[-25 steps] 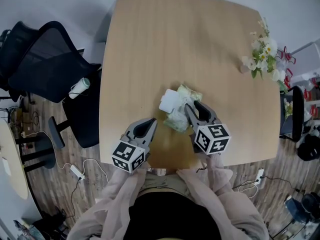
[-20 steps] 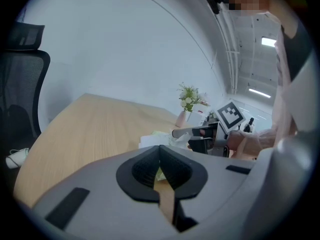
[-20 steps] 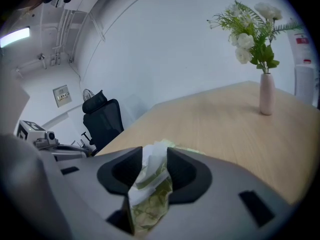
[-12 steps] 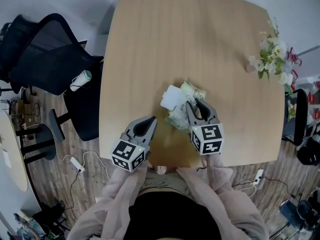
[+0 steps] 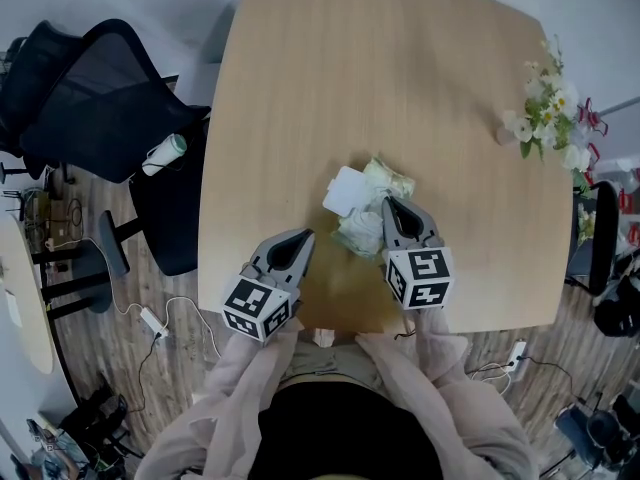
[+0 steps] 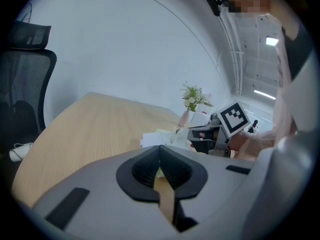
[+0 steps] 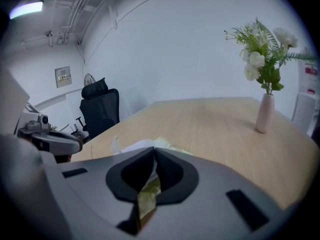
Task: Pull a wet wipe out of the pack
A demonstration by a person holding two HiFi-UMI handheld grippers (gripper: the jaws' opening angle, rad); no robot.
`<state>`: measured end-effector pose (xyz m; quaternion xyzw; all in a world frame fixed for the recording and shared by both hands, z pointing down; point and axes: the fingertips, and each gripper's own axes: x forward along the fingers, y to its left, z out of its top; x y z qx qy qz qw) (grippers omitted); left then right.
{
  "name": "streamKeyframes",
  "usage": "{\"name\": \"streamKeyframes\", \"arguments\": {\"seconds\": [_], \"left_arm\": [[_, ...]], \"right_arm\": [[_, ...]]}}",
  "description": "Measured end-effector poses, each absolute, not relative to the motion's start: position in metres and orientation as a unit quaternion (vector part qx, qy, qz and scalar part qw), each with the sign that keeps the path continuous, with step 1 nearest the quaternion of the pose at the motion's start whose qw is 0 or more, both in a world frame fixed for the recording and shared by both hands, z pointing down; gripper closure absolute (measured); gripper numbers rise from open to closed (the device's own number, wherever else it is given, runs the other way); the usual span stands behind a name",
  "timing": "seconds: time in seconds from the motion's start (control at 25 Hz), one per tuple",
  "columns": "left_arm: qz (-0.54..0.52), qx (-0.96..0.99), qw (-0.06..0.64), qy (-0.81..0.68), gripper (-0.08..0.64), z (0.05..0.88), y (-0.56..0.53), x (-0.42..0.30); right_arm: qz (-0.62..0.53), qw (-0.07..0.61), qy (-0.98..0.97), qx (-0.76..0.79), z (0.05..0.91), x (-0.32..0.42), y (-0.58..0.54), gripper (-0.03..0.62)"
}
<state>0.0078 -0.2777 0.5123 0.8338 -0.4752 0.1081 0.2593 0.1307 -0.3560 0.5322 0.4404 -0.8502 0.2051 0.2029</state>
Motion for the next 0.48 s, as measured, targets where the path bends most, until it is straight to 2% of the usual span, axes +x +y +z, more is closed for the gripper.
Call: {"name": "streamKeyframes", "arguments": {"seconds": [0.48], "left_arm": [[0.103, 0.827, 0.258, -0.489, 0.548, 0.514, -0.272, 0.002]], "right_arm": [[0.216, 0.170, -0.854, 0.441, 0.520, 0.132, -0.356, 0.580]]}}
